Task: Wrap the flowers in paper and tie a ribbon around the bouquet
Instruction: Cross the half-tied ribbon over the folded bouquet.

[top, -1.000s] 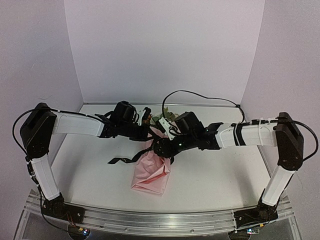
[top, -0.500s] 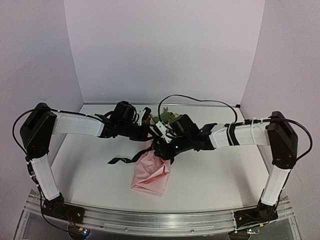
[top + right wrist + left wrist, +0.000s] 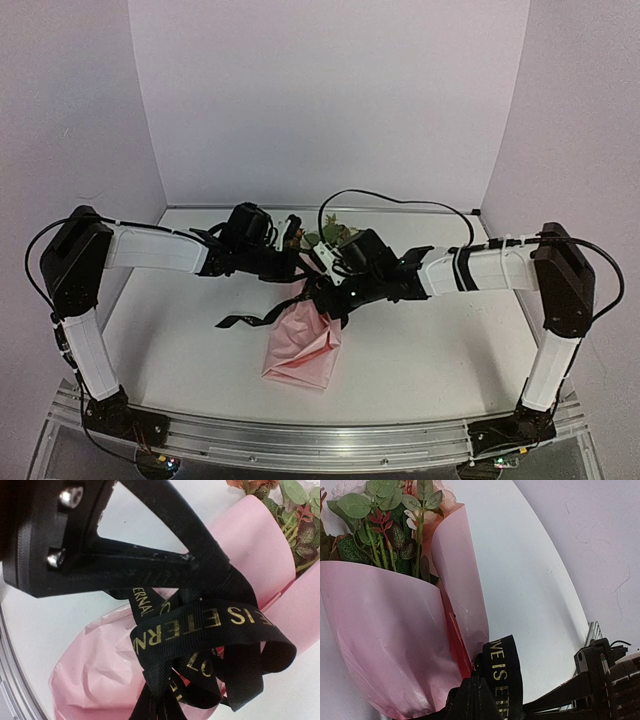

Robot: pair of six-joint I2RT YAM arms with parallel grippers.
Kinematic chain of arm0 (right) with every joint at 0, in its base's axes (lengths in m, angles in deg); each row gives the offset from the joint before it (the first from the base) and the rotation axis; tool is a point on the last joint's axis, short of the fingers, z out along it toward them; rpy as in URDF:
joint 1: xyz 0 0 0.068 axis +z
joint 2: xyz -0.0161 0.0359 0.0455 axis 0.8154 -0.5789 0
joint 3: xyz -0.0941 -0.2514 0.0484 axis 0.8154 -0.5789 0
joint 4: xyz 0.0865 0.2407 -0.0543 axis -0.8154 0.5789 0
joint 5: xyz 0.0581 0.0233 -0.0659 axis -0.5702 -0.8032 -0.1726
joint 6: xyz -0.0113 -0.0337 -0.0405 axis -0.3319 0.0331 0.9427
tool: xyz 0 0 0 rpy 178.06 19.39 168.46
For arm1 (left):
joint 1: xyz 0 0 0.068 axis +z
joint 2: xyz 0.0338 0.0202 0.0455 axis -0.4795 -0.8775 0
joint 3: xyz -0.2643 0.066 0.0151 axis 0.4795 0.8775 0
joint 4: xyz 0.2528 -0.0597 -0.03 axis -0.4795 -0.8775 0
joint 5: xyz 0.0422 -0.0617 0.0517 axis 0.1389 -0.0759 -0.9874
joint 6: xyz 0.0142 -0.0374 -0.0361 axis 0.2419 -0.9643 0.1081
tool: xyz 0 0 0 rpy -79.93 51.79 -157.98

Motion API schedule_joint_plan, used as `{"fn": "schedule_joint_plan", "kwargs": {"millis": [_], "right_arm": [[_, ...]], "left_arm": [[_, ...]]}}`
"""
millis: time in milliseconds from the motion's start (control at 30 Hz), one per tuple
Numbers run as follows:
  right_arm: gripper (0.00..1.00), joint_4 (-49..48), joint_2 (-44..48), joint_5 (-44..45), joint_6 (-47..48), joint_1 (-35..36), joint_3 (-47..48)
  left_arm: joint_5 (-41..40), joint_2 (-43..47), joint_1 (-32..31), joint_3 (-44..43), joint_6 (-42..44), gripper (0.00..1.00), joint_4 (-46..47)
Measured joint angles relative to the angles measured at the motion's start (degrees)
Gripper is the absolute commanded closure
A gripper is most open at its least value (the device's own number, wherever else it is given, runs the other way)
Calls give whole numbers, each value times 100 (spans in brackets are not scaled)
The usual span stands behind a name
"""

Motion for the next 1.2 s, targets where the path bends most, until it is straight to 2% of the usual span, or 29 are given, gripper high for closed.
{"fn": "schedule_joint_plan", "kwargs": {"millis": [367,767,1200], "right_arm": [[100,287,705,545,-109,0,-713],[100,945,794,1103,-127,0,-725],[100,1526,794,1139,-105,0,-712]], "left_arm": [[-265,112,127,473,-237,100,202],[-744,615,233,1126,-474,100,398],[-963,901,384,1707,-707,100,498]]}}
